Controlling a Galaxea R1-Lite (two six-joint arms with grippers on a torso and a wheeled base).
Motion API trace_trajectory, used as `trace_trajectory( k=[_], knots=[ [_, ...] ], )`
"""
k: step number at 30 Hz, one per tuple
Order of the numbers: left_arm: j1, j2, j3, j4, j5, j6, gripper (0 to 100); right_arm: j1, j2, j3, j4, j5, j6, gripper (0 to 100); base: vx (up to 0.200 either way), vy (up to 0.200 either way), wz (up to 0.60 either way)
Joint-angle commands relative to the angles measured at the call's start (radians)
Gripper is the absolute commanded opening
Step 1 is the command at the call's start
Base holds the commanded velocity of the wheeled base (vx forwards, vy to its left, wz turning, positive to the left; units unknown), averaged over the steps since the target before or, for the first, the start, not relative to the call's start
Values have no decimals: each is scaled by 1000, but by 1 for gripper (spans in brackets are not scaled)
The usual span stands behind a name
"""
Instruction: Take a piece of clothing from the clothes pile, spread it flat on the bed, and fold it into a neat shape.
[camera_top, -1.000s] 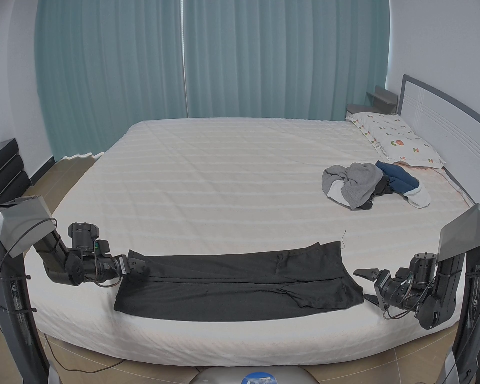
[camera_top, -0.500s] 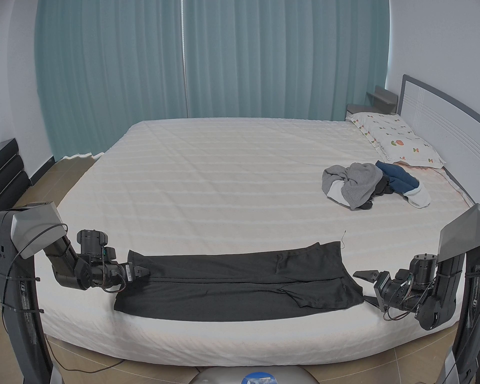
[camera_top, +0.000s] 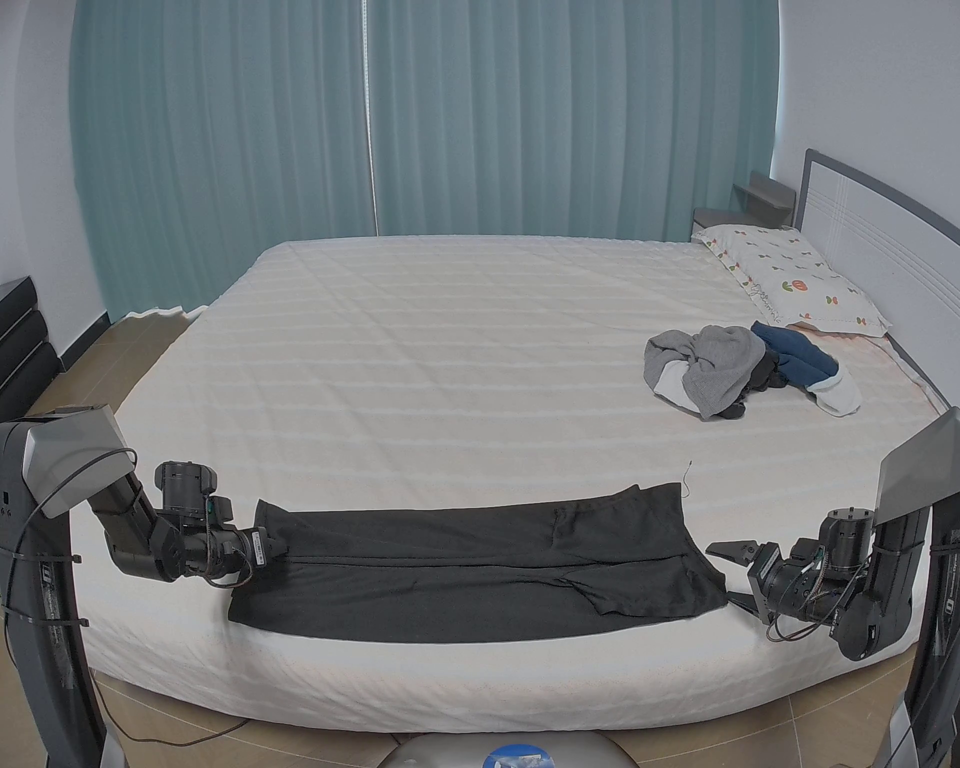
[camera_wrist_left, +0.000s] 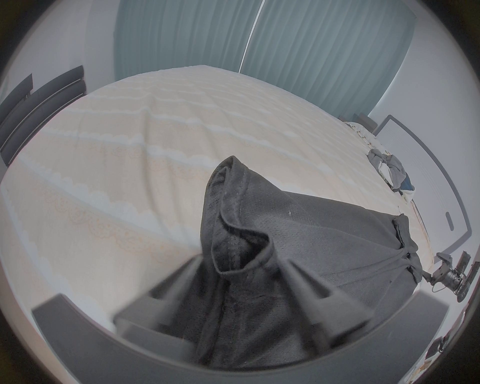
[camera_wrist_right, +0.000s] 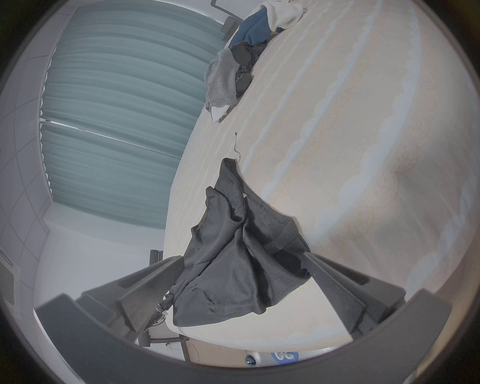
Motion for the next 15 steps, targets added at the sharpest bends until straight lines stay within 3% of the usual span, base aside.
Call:
trace_trajectory(
  k=[1,15],
  knots=[
    [-2,-5,-1,-1,2,-1,0,0,2,1,-16,0,0,100,0,0,0],
    [0,-68,8,1,5,1,0,0,2,0,-16,0,0,100,0,0,0]
  ],
)
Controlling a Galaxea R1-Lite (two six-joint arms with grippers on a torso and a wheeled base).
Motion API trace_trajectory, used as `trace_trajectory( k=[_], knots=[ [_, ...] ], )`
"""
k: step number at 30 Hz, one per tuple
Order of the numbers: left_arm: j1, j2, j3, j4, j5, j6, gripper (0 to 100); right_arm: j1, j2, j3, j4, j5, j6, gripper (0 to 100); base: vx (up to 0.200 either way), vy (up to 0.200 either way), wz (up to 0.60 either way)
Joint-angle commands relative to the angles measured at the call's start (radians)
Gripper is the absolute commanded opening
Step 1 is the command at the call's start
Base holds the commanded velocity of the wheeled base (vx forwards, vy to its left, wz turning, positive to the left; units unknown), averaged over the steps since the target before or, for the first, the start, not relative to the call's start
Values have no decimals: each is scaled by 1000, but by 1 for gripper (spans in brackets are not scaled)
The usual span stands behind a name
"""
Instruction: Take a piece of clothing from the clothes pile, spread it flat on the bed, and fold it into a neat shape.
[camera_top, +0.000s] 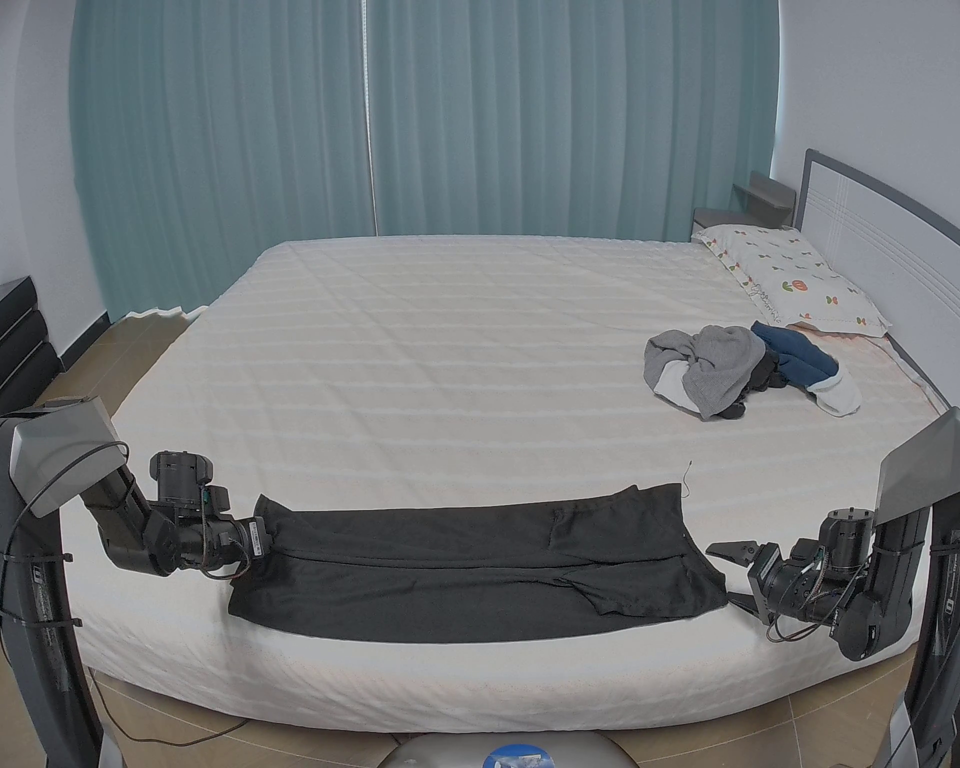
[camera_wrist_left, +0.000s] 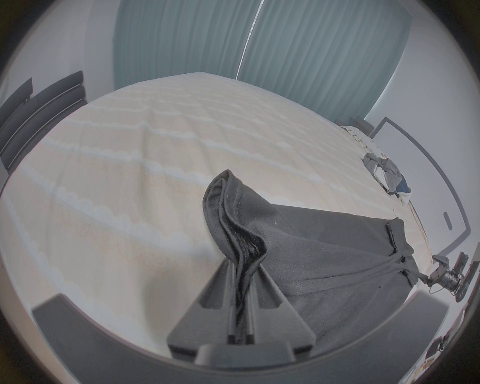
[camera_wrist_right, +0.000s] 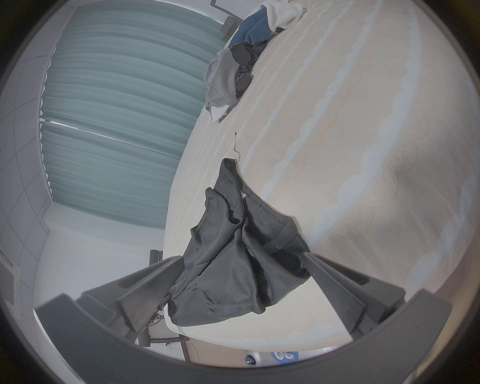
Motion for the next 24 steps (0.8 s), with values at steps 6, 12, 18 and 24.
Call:
trace_trajectory(
  k=[6,12,18,24],
  knots=[
    [4,-25,-1,0,4,2,0,0,2,0,-16,1,0,100,0,0,0],
    [2,-19,6,0,1,-6,0,0,2,-2,-16,1,0,100,0,0,0],
    [2,-15,3,0,1,-6,0,0,3,-6,-16,1,1,100,-200,0,0],
    [2,-12,-6,-2,6,-4,0,-1,3,-12,-16,1,1,100,-100,0,0]
  ],
)
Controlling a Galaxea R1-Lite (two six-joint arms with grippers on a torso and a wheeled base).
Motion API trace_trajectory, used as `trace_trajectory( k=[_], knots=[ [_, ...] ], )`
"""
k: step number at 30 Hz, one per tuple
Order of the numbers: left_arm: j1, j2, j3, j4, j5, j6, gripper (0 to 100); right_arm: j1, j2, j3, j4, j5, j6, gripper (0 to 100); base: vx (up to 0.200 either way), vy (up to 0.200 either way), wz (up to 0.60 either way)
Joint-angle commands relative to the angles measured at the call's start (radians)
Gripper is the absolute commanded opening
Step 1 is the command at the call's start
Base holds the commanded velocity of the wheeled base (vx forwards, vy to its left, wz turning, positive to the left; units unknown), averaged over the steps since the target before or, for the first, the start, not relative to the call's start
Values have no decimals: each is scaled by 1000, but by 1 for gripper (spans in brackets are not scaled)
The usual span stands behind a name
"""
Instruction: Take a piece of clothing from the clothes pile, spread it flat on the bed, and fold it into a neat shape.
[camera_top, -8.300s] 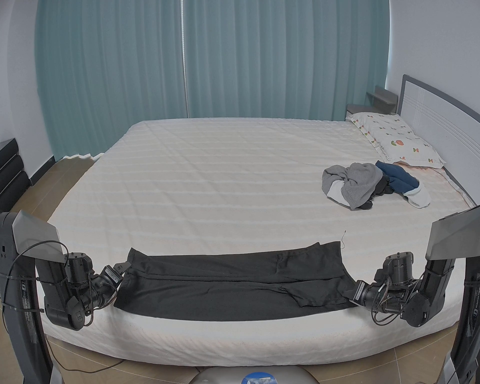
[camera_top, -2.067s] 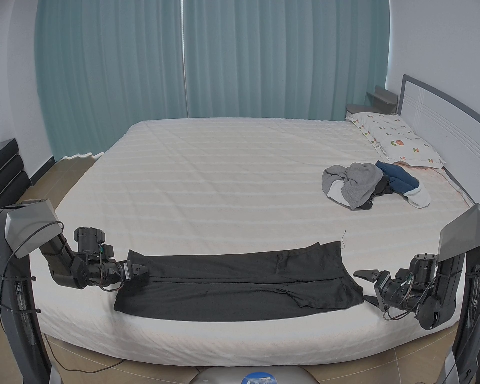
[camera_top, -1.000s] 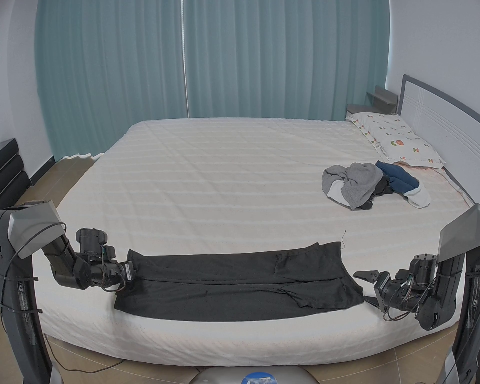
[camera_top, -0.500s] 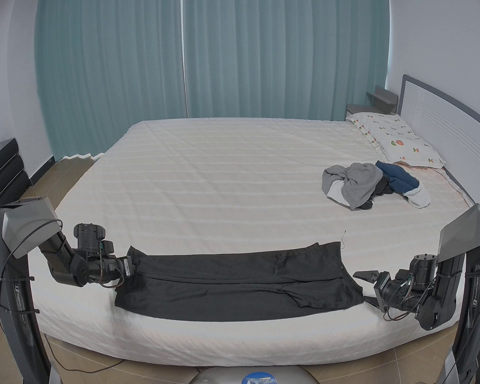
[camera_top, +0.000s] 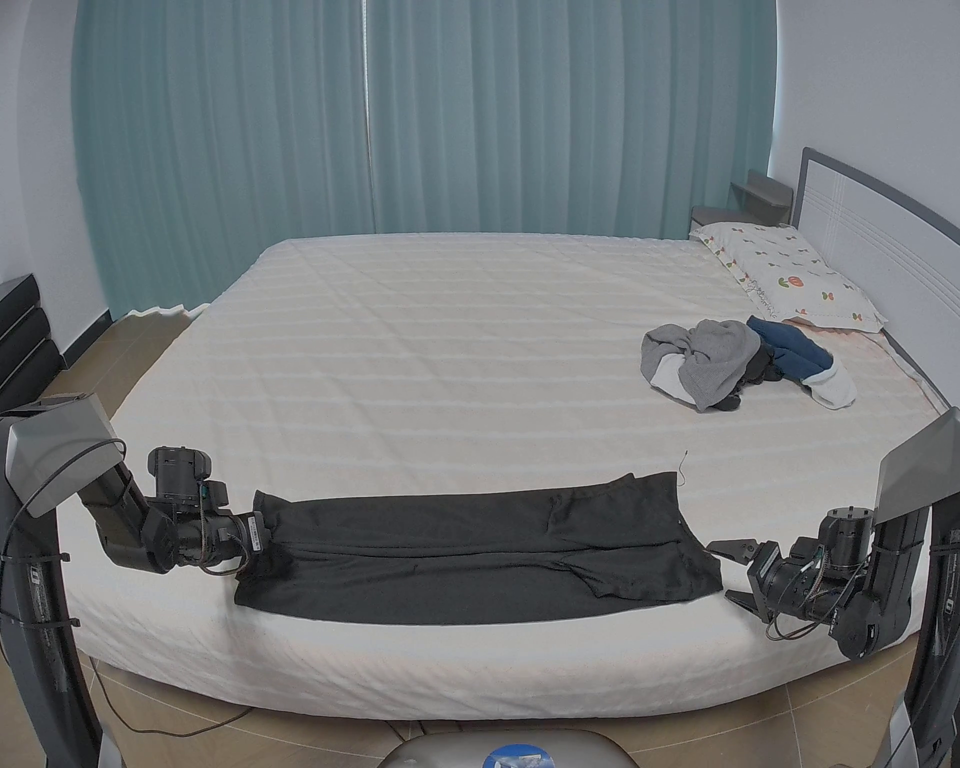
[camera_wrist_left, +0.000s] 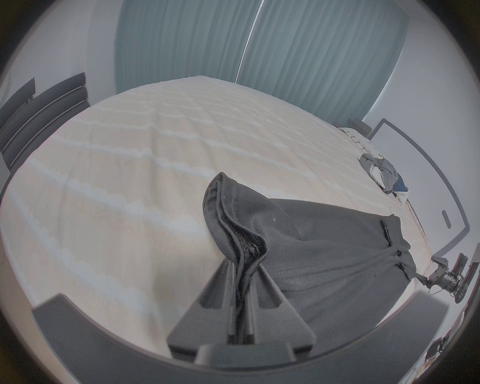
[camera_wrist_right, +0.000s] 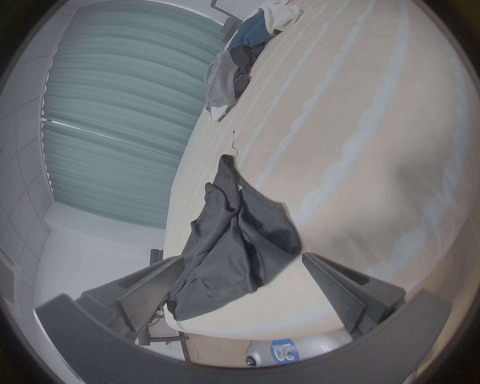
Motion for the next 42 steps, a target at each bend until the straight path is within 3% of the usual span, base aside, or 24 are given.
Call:
trace_trajectory(
  k=[1,6,7,12,25,28,37,42],
  knots=[
    [2,3,-5,0,1,-1,0,-1,1,-3,-16,1,2,100,0,0,0],
    [0,2,-18,-8,2,-35,0,-1,1,-5,-16,1,2,100,0,0,0],
    [-6,-1,-25,-25,4,-101,0,-3,1,-5,-16,1,2,100,0,0,0],
    [-35,-9,-55,-41,19,-227,0,-1,1,-3,-16,1,2,100,0,0,0],
    [-78,-40,-45,-35,42,-244,0,-3,0,-2,-16,4,2,100,0,-200,0],
    [-115,-50,-56,-35,113,-311,0,-8,-2,0,-16,17,2,100,0,-200,0],
    [-184,-87,-58,-34,142,-325,0,-9,-3,1,-16,21,2,100,0,-200,0],
    [-228,-119,-107,69,175,-322,0,-9,-3,1,-16,21,2,100,0,-200,0]
  ],
)
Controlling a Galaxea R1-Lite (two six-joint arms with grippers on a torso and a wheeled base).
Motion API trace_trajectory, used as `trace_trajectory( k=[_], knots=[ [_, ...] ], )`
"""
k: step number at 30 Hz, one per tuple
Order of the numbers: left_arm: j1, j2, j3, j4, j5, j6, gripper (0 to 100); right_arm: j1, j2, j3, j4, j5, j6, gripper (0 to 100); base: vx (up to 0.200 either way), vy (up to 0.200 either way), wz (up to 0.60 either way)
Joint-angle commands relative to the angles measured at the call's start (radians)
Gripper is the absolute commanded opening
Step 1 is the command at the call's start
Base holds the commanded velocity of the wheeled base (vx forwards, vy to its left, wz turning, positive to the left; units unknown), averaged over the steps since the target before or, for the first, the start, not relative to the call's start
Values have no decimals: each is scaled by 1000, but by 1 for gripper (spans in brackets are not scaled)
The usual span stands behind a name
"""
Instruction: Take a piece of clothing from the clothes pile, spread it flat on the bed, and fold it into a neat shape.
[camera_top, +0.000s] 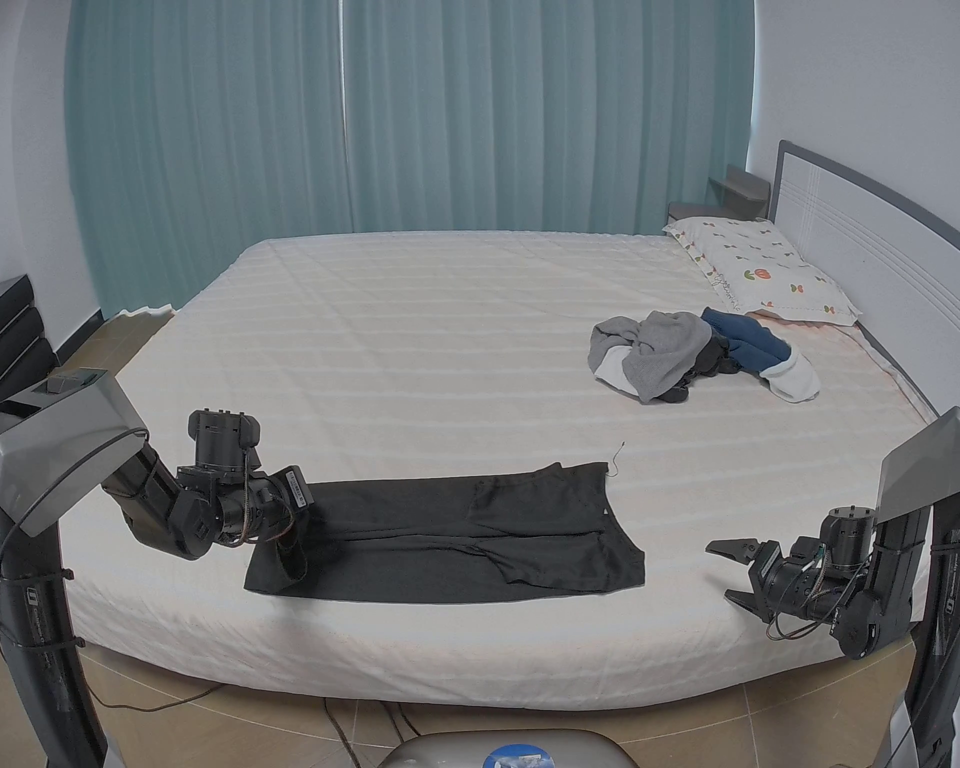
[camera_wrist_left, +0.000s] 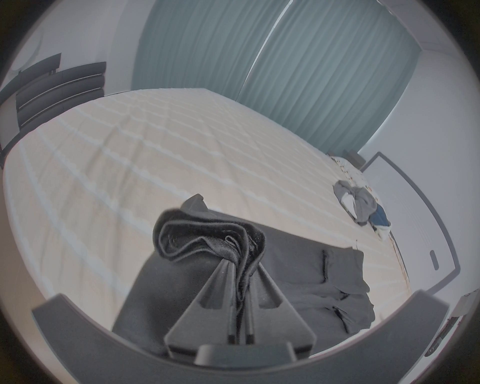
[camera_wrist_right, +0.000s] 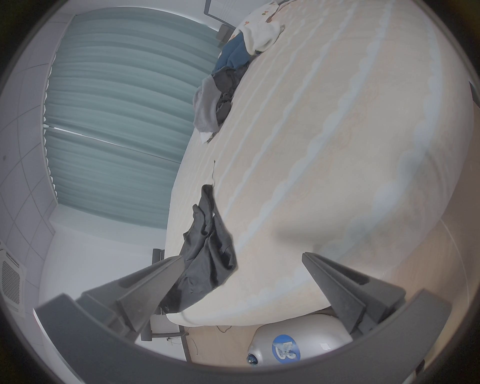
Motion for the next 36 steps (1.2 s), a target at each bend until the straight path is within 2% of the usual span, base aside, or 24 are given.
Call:
trace_trajectory(
  k=[1,5,11,27,36],
  knots=[
    [-50,-38,-63,105,10,-1,0,0,0,0,-16,0,0,100,0,-200,0],
    [-92,-44,-117,202,10,-4,0,0,0,2,-16,0,0,100,0,-200,0],
    [-152,-44,-174,273,12,-4,0,0,1,2,-16,0,0,100,0,-200,0],
    [-241,60,-406,463,12,-22,0,3,3,6,-16,3,-8,100,0,-200,0],
    [-287,100,-438,460,17,-62,0,6,3,8,-16,3,-9,100,0,0,0]
  ],
)
